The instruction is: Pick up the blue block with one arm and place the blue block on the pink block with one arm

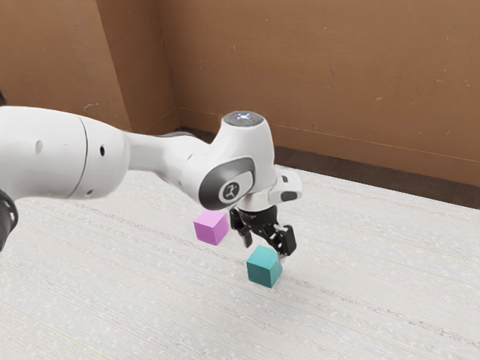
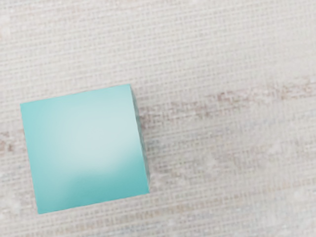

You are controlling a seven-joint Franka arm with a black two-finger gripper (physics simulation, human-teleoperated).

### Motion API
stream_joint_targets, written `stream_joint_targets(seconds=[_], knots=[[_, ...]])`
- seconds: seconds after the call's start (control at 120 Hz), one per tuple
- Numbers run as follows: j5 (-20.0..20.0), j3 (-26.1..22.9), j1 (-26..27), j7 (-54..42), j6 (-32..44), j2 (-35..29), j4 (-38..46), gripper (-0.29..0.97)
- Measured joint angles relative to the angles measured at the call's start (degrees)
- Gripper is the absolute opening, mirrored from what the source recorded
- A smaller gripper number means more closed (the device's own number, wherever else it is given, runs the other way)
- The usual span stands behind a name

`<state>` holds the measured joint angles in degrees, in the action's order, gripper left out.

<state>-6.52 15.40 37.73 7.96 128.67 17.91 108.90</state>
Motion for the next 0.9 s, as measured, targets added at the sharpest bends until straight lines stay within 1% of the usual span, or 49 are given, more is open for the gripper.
stream_joint_targets(seconds=[0.283,0.442,0.533,0.683,0.9], knots=[[-1.14,2.41,0.14,-7.51,1.25,1.04,0.0,0.68],[-3.05,3.22,0.08,-10.38,1.47,5.24,-2.62,0.68],[-4.07,3.29,0.07,-11.69,1.54,6.49,-3.61,0.68],[-5.44,3.31,0.12,-11.94,1.59,6.81,-3.83,0.68],[-5.73,4.02,0.39,-10.33,1.52,8.14,-3.87,0.68]])
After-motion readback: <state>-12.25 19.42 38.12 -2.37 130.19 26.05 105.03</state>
